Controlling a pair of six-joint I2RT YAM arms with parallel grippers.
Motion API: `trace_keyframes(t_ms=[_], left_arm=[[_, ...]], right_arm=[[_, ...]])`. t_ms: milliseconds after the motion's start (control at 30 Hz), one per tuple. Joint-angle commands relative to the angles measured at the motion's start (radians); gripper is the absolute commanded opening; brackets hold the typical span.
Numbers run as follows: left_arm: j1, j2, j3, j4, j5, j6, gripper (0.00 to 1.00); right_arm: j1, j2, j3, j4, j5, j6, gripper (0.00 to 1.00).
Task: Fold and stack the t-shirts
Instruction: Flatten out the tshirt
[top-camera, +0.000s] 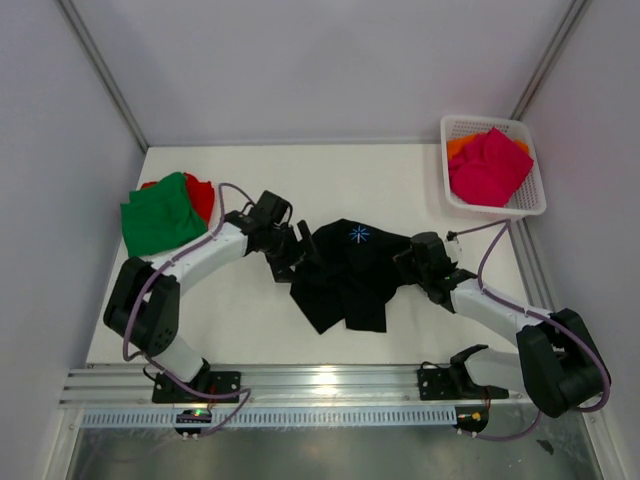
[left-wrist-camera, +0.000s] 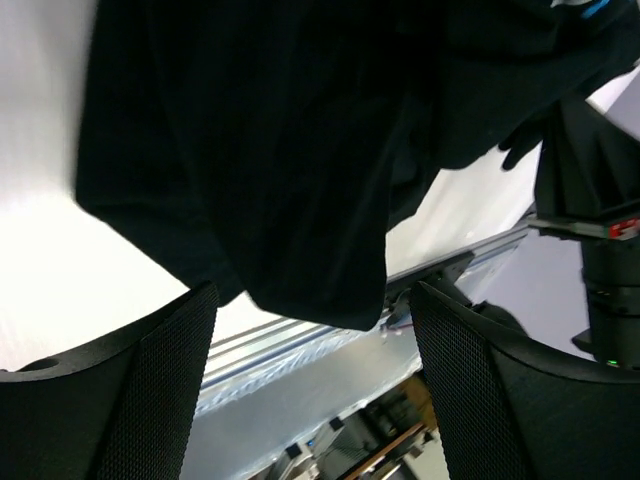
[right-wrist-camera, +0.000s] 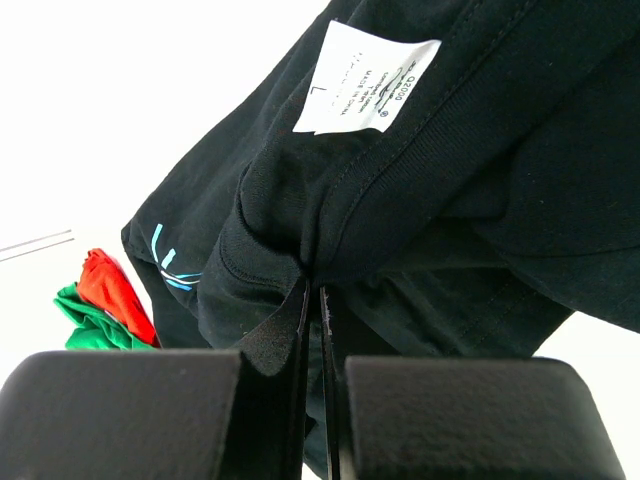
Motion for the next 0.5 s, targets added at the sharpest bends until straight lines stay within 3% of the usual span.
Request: trace_keyframes(t_ms=[0,467], left_arm=[[-0.068,0.027,0.079,-0.031,-0.034,-0.020,0.80],[-0.148,0.079,0.148,-0.103,-0.090,-0.028,0.79]], right_arm=[[0.004,-0.009,0.011,0.036,0.004,-0.017,0.03],[0.004,-0.030,-0.040,0.056,-0.013,-0.010,0.04]])
